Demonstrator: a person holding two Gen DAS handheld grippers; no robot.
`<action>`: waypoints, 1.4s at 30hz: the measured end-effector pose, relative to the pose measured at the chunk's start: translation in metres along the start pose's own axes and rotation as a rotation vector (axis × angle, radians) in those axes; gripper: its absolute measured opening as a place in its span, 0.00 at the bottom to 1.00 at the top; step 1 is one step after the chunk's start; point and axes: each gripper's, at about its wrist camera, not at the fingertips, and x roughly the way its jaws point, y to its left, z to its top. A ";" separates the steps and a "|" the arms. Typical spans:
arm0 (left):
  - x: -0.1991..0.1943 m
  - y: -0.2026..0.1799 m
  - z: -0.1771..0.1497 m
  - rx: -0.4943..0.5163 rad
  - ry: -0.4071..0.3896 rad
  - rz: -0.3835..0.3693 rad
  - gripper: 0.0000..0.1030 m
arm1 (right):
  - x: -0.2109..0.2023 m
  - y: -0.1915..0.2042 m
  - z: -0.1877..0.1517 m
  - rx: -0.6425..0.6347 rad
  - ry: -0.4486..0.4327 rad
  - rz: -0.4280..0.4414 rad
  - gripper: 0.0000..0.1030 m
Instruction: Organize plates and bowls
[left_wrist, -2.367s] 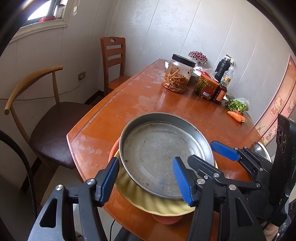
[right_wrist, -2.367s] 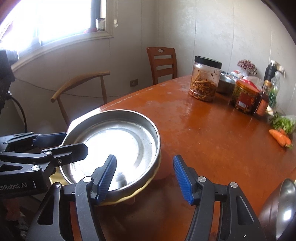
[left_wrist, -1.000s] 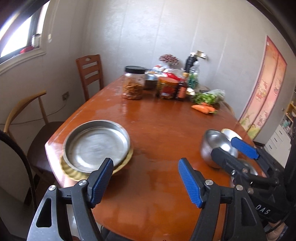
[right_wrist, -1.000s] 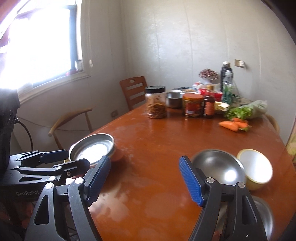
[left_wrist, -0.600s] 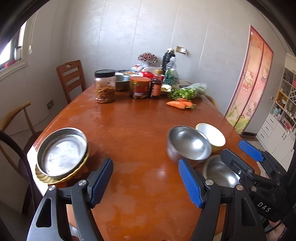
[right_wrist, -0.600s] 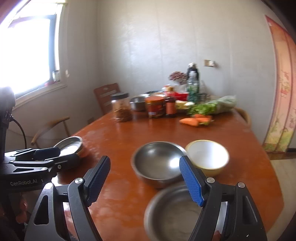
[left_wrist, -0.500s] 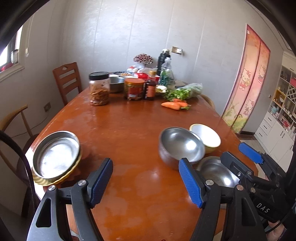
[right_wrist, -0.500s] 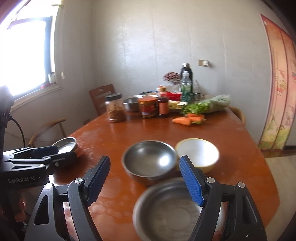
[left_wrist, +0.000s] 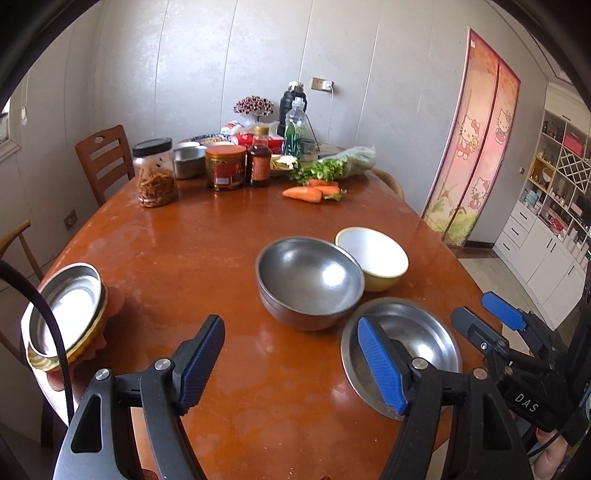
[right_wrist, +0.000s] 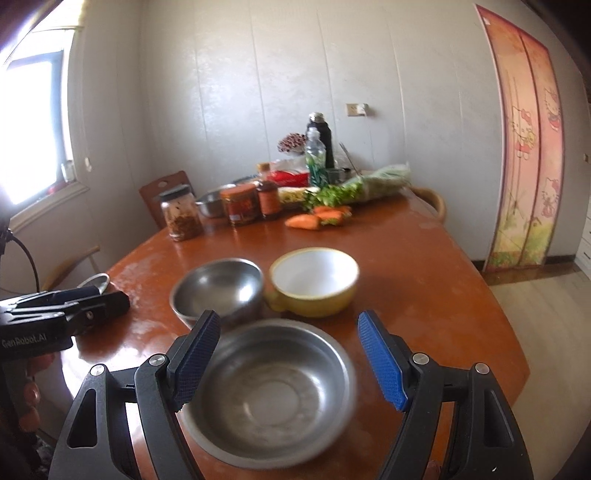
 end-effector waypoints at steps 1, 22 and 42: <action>0.003 -0.001 -0.002 0.003 0.011 -0.003 0.72 | 0.001 -0.003 -0.003 0.004 0.008 0.001 0.76; 0.073 -0.031 -0.032 0.020 0.183 -0.072 0.72 | 0.037 -0.032 -0.046 0.032 0.132 -0.003 0.57; 0.077 -0.033 -0.042 0.023 0.213 -0.188 0.70 | 0.043 0.004 -0.052 -0.066 0.176 0.077 0.49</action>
